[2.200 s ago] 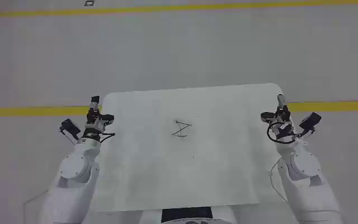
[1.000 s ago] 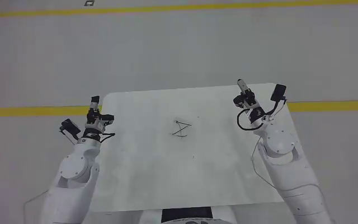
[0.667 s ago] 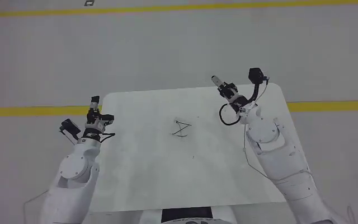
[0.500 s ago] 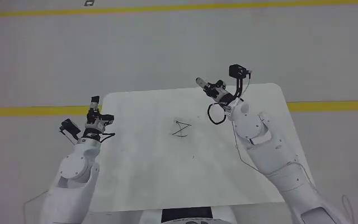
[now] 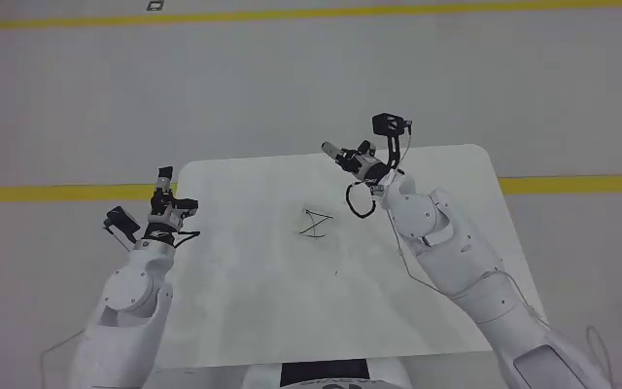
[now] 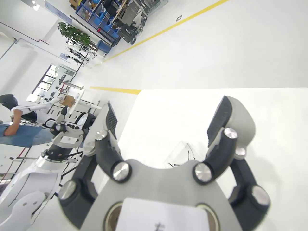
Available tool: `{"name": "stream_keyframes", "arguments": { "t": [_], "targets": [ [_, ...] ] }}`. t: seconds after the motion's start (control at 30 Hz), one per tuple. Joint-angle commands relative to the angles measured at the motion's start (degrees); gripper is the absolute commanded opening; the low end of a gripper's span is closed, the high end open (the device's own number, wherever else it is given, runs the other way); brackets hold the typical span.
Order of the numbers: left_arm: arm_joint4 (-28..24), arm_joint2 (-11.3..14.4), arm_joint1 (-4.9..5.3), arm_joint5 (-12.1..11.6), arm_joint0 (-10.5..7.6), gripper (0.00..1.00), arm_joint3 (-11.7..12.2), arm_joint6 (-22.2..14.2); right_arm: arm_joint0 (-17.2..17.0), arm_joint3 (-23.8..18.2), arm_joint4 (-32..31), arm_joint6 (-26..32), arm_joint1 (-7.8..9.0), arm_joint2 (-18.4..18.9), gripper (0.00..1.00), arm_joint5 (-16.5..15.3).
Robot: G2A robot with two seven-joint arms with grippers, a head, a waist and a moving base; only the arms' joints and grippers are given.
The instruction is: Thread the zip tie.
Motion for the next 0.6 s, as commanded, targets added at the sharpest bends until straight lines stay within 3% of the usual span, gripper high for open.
{"name": "stream_keyframes", "arguments": {
  "t": [0.0,0.17,0.27,0.4,0.57],
  "targets": [
    [0.0,0.0,0.00,0.0,0.00,1.00,0.0,0.0,3.3,1.5,-3.8,6.6,-0.35,-3.3,1.00,-3.9],
    [0.0,0.0,0.00,0.0,0.00,1.00,0.0,0.0,10.5,6.6,-5.9,14.6,-2.39,-9.9,1.00,-6.3],
    [0.0,0.0,0.00,0.0,0.00,1.00,0.0,0.0,12.9,9.8,-6.6,18.2,-3.74,-13.8,1.00,-6.8],
    [0.0,0.0,0.00,0.0,0.00,1.00,0.0,0.0,14.5,11.3,-6.1,23.1,-5.17,-17.3,1.00,-7.0],
    [0.0,0.0,0.00,0.0,0.00,1.00,0.0,0.0,14.6,11.4,-6.2,23.4,-5.23,-17.4,1.00,-7.0]
  ]
}}
